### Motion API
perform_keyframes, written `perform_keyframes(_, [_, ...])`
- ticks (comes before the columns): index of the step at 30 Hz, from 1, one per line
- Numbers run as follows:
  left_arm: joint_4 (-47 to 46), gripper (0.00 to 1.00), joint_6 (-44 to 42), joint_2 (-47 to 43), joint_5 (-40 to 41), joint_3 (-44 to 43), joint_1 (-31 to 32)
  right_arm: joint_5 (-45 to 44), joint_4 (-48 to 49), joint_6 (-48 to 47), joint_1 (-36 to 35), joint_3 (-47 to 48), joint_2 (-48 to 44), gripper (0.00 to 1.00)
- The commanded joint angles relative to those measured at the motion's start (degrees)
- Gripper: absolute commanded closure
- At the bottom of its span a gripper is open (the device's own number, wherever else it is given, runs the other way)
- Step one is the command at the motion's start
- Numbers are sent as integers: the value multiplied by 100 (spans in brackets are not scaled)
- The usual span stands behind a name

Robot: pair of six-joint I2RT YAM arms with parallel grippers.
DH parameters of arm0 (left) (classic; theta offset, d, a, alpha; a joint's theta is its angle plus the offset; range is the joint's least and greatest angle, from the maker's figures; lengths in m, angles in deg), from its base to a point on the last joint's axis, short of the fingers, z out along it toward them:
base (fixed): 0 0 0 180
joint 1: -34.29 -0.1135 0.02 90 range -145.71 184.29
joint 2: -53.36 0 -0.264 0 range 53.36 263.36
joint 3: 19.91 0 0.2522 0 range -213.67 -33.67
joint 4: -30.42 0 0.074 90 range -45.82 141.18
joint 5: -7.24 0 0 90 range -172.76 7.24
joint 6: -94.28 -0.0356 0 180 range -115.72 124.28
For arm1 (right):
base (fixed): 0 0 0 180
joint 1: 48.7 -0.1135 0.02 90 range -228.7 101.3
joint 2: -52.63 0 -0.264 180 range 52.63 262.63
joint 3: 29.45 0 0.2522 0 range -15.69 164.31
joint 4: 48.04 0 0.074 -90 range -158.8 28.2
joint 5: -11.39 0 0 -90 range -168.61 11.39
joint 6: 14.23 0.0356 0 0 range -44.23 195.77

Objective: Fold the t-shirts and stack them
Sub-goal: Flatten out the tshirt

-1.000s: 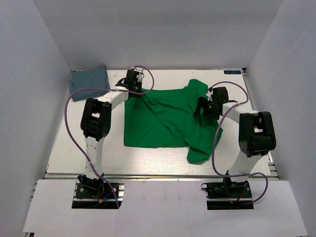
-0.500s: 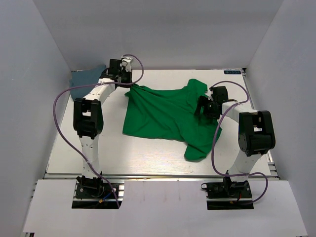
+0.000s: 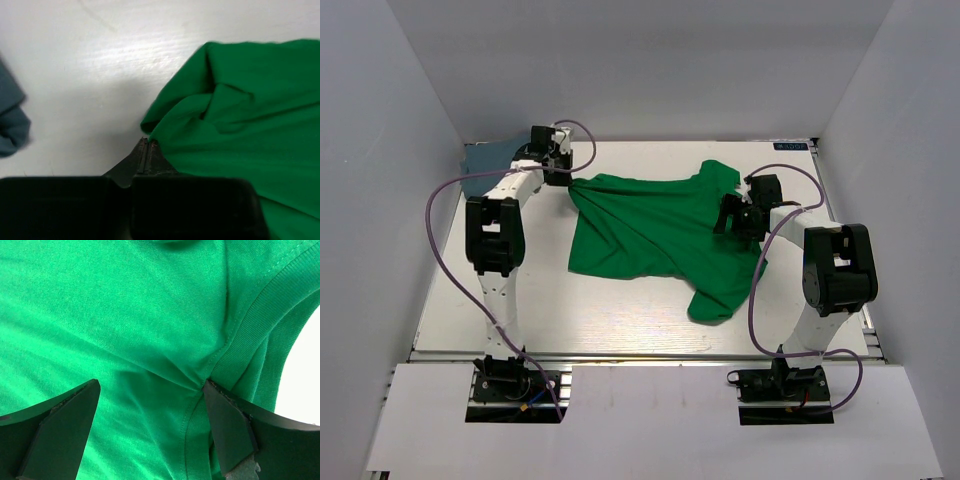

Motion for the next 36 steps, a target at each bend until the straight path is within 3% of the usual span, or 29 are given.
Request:
perform_keyframes(1, [123,100,128,-620,98,281,-136,-112,-275,23,43,12,121,10])
perform_keyframes(9, [-262,100,199,-1472,-1018,631,-84,-173,-257,-3,26,-50,51,10])
perform_keyframes(14, [-264,100,383,-2192,-625,896,-22,-121,-248,-30,43,-32,60,10])
perform_keyframes(18, [-316,100,383,-2256,-316,915,-22,-103,-249,-56,43,-32,104,10])
perform_keyframes(22, [-185,100,383,-1801,-255,599,-22,-112,-275,-48,35,12,165,10])
perform_keyframes(29, [439,100,489,-341,219,-946,-22,-103,-328,-65,52,117,262,10])
perform_keyframes(34, [562,100,542,363,195,-1380,-22,-95,-345,-109,26,143,236,10])
perform_keyframes(36, [493,92,542,363,-68,-1380,-22,-86,-372,-153,8,143,131,10])
